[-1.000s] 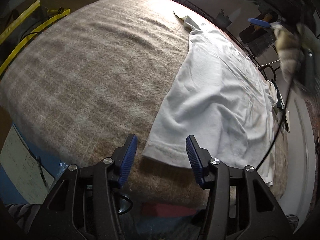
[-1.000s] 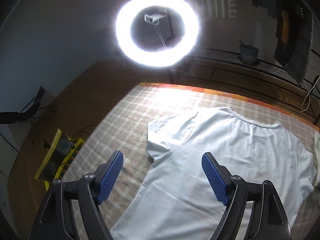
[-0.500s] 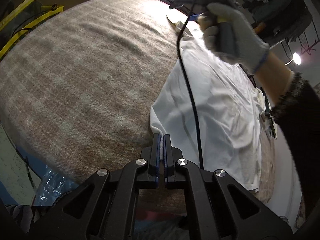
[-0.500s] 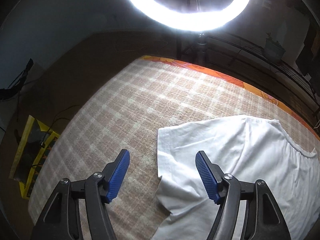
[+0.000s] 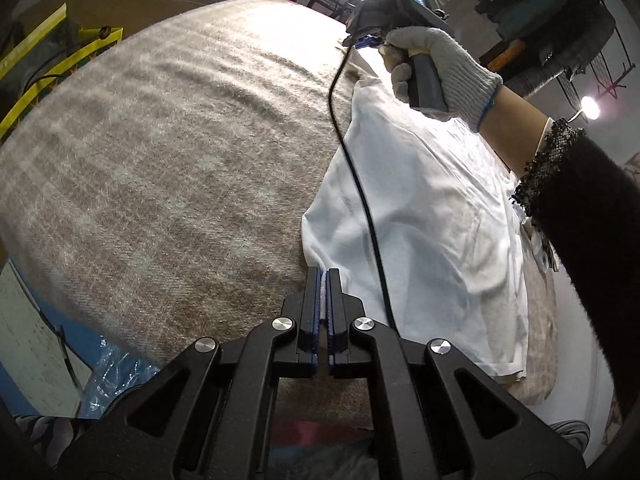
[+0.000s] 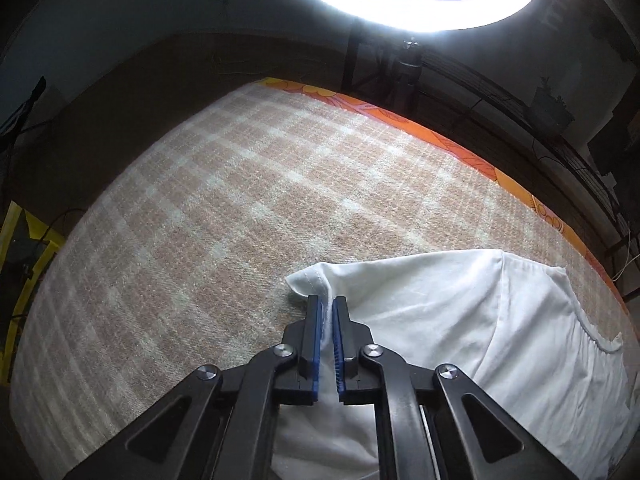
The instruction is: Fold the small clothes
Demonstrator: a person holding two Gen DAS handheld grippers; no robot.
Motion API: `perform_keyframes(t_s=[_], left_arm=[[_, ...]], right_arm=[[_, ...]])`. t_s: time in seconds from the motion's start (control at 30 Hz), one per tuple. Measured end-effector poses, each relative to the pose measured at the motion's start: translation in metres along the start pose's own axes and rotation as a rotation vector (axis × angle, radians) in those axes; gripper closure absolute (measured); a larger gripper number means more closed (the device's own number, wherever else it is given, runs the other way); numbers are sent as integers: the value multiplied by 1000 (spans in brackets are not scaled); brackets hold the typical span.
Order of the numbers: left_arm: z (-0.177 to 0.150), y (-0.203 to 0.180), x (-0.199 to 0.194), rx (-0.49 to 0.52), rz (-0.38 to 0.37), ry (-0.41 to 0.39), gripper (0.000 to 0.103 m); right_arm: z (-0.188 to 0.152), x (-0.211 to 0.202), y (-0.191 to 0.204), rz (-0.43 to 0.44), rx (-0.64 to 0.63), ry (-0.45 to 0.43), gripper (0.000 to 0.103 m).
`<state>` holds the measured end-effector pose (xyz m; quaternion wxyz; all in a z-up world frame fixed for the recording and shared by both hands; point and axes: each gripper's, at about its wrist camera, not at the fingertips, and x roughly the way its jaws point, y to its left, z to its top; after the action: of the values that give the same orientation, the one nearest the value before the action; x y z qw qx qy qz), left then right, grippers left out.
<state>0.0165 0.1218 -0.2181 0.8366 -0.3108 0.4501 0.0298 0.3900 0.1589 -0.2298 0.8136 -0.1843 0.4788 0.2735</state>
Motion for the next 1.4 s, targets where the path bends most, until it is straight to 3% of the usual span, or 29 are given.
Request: perform_keyframes(t_s=[0.43, 0.8, 1.1, 1.33, 1.37, 1.4], left_arm=[[-7, -1, -21, 18, -25, -47, 103], [-21, -61, -28, 167, -82, -68, 103], [-45, -129, 2, 303, -138, 26, 103], [-57, -152, 32, 332, -125, 104, 103], [-56, -151, 35, 329, -124, 113, 103], [-57, -150, 36, 327, -126, 120, 103]], right_arm=[[3, -49, -46, 52, 105, -114, 101], [-17, -98, -130, 106, 234, -213, 101], [-75, -107, -229, 89, 355, -228, 101], [-96, -77, -257, 42, 381, -167, 101], [-98, -73, -259, 36, 381, -158, 98], [-99, -69, -262, 29, 390, -145, 89]])
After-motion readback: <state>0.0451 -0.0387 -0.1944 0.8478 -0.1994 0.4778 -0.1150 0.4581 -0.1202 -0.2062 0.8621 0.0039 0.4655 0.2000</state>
